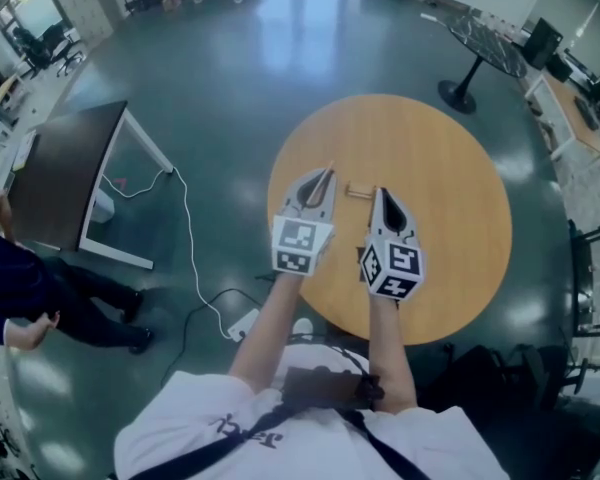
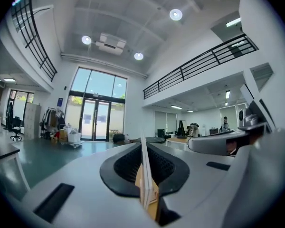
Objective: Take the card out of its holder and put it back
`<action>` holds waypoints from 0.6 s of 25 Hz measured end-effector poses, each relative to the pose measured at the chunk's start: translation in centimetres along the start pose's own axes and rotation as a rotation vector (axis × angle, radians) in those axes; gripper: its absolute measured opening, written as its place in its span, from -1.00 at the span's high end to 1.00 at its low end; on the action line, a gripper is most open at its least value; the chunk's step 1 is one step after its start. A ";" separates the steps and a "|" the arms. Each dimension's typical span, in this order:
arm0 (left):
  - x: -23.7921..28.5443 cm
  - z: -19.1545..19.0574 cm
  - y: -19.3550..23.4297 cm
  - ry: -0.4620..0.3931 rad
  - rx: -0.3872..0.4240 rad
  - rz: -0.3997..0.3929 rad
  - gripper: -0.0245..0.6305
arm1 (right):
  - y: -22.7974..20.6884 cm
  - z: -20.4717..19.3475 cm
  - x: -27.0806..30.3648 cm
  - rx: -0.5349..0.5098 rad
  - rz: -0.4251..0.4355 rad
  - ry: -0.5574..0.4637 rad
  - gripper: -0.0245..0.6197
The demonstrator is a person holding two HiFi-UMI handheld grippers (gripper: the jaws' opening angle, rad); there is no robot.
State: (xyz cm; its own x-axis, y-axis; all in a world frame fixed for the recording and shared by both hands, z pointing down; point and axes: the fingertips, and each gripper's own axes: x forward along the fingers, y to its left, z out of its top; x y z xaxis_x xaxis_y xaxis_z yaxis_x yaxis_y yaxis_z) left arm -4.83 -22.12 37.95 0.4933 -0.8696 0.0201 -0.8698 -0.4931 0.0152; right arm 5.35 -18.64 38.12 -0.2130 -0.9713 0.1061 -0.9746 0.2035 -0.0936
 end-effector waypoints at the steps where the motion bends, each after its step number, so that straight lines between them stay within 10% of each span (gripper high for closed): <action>1: -0.1 0.2 0.0 -0.011 -0.002 0.004 0.85 | -0.1 -0.1 0.0 -0.001 0.000 0.002 0.86; 15: -0.4 -1.2 0.6 0.010 0.005 0.002 0.85 | 0.1 -1.9 0.5 0.018 0.008 0.024 0.86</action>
State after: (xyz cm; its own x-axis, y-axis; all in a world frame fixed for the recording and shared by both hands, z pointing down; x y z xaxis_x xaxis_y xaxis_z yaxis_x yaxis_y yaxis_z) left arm -5.55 -22.03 39.13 0.4916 -0.8703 0.0301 -0.8708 -0.4916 0.0098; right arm 5.01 -18.92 40.01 -0.2225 -0.9664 0.1290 -0.9715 0.2088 -0.1122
